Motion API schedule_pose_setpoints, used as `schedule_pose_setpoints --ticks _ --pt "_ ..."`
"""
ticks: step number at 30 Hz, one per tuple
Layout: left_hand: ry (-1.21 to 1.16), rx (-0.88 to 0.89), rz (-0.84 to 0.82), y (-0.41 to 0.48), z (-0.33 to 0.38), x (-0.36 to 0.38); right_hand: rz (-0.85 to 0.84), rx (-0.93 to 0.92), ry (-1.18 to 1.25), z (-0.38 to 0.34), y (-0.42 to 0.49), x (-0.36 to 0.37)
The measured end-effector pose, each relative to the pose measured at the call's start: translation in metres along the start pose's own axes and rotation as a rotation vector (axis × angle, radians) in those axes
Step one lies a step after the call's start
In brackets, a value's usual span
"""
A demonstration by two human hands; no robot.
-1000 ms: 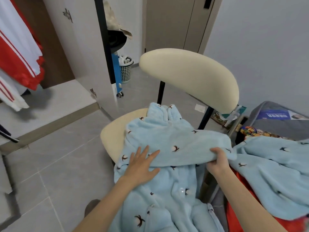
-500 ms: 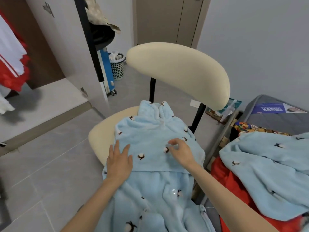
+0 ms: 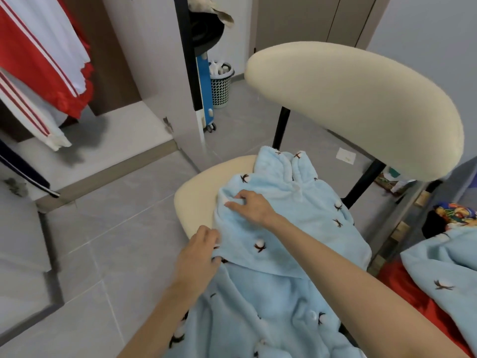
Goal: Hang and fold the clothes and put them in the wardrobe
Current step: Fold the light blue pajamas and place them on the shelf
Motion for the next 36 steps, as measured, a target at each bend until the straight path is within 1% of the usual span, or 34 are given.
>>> schedule_pose_setpoints --ticks 1,2,4,5,6,7,9,10,13,15,17,19,20,22,23,24,26,32,36 --pt "0.058 0.025 0.007 0.0 0.002 -0.003 0.014 -0.006 0.05 -0.002 0.002 -0.004" --pt "0.104 0.054 0.014 -0.001 0.003 -0.006 0.068 -0.019 0.101 -0.004 0.003 -0.012" --pt "0.174 0.105 0.04 -0.005 0.003 -0.014 0.27 -0.044 0.213 -0.009 0.002 -0.036" --pt "0.203 0.093 0.071 -0.006 0.002 -0.019 0.358 -0.063 0.282 -0.012 0.002 -0.047" --pt "0.223 0.058 0.071 -0.005 -0.002 -0.022 0.405 -0.086 0.343 -0.017 0.002 -0.055" --pt "0.24 -0.003 0.056 -0.002 -0.007 -0.023 0.412 -0.106 0.383 -0.023 0.005 -0.057" --pt "0.271 -0.156 0.009 0.003 -0.021 -0.021 0.342 -0.129 0.353 -0.032 0.012 -0.048" --pt "0.296 -0.194 -0.013 0.005 -0.026 -0.019 0.289 -0.135 0.299 -0.034 0.015 -0.039" --pt "0.305 -0.227 -0.093 0.007 -0.027 -0.015 0.139 -0.179 0.105 -0.031 0.009 -0.016" --pt "0.291 -0.142 -0.127 0.008 -0.022 -0.007 0.151 -0.193 -0.022 -0.017 -0.004 -0.013" --pt "0.228 -0.012 -0.158 0.01 -0.009 0.001 0.24 -0.146 -0.173 0.003 -0.023 -0.011" --pt "0.228 0.099 -0.149 0.016 0.009 0.006 0.29 -0.03 -0.306 0.028 -0.043 -0.007" --pt "0.248 0.14 -0.146 0.022 0.017 0.01 0.272 0.068 -0.344 0.043 -0.051 -0.004" --pt "0.277 0.168 -0.198 0.034 0.028 0.022 0.161 0.321 -0.331 0.076 -0.062 0.005" --pt "0.279 0.153 -0.247 0.039 0.028 0.03 0.097 0.421 -0.291 0.089 -0.065 0.009" --pt "0.281 0.127 -0.295 0.043 0.025 0.039 0.049 0.473 -0.262 0.098 -0.066 0.013" --pt "0.294 0.08 -0.332 0.047 0.016 0.051 0.01 0.476 -0.276 0.102 -0.063 0.018" --pt "0.335 0.003 -0.252 0.053 -0.005 0.057 -0.031 0.439 -0.329 0.091 -0.044 0.025" --pt "0.348 -0.03 -0.252 0.059 -0.014 0.049 -0.03 0.411 -0.326 0.079 -0.033 0.026"
Point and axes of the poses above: each hand's wrist, its own y-axis towards the middle knuckle, its own x-axis out of the palm, z = x × y, the point moved 6 cm from there along y, towards the middle knuckle, and after that the axes turned 15 degrees about -z, right-handed, at the moved point
